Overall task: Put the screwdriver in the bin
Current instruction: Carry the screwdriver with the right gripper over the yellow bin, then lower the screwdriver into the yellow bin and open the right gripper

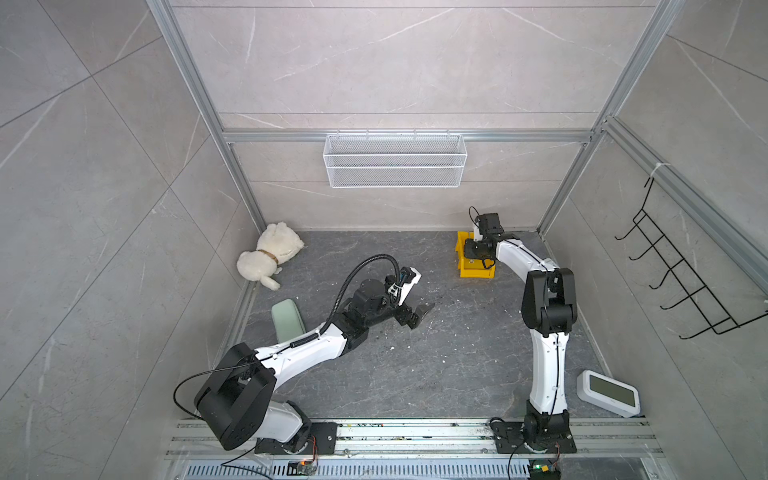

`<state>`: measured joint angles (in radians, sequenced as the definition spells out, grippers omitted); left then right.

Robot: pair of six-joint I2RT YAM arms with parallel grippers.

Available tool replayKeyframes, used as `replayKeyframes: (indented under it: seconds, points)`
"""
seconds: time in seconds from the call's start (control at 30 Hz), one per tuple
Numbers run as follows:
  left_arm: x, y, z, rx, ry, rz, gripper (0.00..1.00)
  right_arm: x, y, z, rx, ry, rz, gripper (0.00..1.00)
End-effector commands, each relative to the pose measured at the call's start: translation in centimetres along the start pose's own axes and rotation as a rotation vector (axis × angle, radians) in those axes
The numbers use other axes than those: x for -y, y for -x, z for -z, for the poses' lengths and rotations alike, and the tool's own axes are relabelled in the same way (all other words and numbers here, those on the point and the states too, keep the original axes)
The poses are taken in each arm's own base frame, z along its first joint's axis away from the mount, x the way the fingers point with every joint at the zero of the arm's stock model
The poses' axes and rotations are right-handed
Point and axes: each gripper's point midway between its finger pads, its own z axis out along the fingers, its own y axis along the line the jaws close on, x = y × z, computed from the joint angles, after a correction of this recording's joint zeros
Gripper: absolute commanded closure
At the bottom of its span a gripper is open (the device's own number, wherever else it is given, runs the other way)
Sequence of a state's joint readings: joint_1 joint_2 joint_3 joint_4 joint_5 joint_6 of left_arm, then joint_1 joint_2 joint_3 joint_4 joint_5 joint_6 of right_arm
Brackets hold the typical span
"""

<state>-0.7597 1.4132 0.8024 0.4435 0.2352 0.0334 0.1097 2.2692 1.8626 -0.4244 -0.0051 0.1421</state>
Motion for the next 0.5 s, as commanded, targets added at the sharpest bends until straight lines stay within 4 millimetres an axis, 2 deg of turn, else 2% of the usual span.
replayKeyframes:
  seconds: [0.0, 0.07, 0.13, 0.27, 0.47]
  points:
    - [-0.1, 2.7, -0.2, 0.076, 0.008, -0.008, 0.00, 0.0, -0.7, -0.3, -0.017, 0.003, -0.022, 0.97]
    - [0.0, 2.7, -0.1, 0.075, 0.007, -0.008, 0.00, 0.0, -0.7, -0.2, -0.016, 0.004, -0.022, 0.90]
    - [0.1, 2.8, -0.1, 0.078, 0.005, -0.011, 0.00, -0.1, -0.6, -0.1, -0.017, 0.011, -0.020, 0.77]
    - [0.1, 3.1, 0.1, 0.082, 0.005, -0.015, 0.00, -0.5, -0.2, 0.5, -0.007, 0.031, -0.017, 0.60]
    - [-0.1, 3.1, 0.6, 0.077, 0.027, -0.028, 0.00, -0.6, 1.0, 2.6, 0.034, 0.034, -0.011, 0.54]
